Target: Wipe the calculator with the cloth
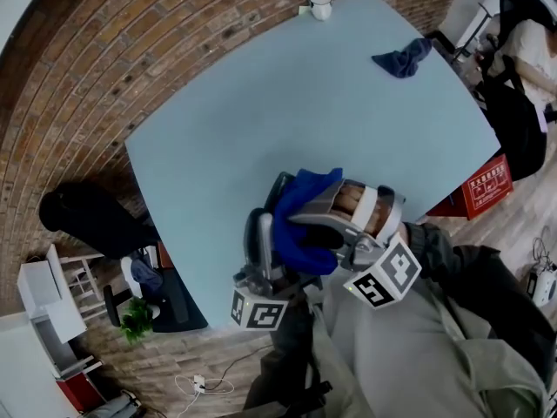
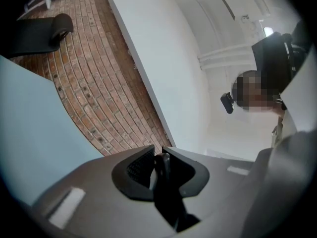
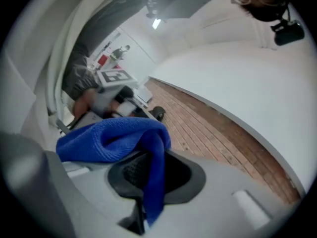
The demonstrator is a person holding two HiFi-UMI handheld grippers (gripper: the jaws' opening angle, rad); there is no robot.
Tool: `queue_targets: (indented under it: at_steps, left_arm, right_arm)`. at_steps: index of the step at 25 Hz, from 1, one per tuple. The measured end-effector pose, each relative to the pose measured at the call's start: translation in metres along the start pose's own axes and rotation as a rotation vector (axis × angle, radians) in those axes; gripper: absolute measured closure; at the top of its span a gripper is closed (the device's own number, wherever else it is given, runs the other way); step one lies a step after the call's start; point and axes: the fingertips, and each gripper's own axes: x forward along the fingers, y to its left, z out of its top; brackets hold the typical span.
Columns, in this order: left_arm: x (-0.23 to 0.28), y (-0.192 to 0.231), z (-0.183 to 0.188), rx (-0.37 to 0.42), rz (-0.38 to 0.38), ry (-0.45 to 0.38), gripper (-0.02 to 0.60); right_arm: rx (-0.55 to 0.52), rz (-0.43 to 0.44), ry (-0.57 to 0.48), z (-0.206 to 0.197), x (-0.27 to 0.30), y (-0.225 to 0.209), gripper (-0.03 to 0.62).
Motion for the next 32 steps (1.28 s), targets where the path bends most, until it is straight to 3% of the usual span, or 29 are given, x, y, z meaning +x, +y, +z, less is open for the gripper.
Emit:
queue_targets:
  at_steps: [3,5,7,9,13,15,18,20,22,27,29,32]
  left_arm:
    - [0.002,-0.005,-0.004,0.006,-0.007,0.018,0.541]
    - [0.003,-0.004,-0.004,0.008,-0.004,0.020,0.541]
    - [0.002,-0.003,-0.002,0.013,-0.004,0.018,0.541]
    - [0.001,-0.001,0.000,0.013,-0.004,0.013,0.541]
    - [-0.003,0.004,0.004,-0.012,-0.015,0.004,0.541]
    - [-0.004,0.005,0.007,-0.036,-0.030,-0.004,0.541]
    - [-0.004,0.003,0.008,-0.087,-0.070,-0.013,0.541]
    - [-0.004,0.001,0.008,-0.136,-0.092,-0.031,0.541]
    - [-0.005,0.002,0.008,-0.147,-0.089,-0.037,0.541]
    - [-0.016,0.024,0.025,-0.155,-0.044,-0.083,0.541]
    - [-0.016,0.030,0.033,-0.230,-0.040,-0.151,0.541]
    - [-0.015,0.037,0.035,-0.366,-0.037,-0.237,0.541]
  right_arm:
    - [0.081,-0.139,0.085,-0.036,0.010,-0.040,0.539]
    - [0.117,-0.165,0.101,-0.041,0.012,-0.050,0.539]
    - [0.097,-0.115,0.069,-0.023,0.011,-0.036,0.539]
    - [0.092,-0.011,0.005,0.000,0.005,-0.009,0.539]
    - [0.224,0.182,-0.114,0.022,-0.016,0.022,0.539]
    - [0.280,0.137,-0.099,0.007,-0.018,0.008,0.539]
    - [0.377,-0.045,0.007,-0.044,-0.010,-0.037,0.539]
    - [0.467,-0.096,0.046,-0.068,-0.006,-0.055,0.539]
    - [0.507,-0.049,0.039,-0.072,-0.009,-0.049,0.539]
    - [0.612,0.162,-0.047,-0.073,-0.034,-0.007,0.539]
    - [0.716,0.206,-0.071,-0.078,-0.043,0.010,0.539]
    - [0.933,0.150,-0.133,-0.078,-0.043,0.018,0.539]
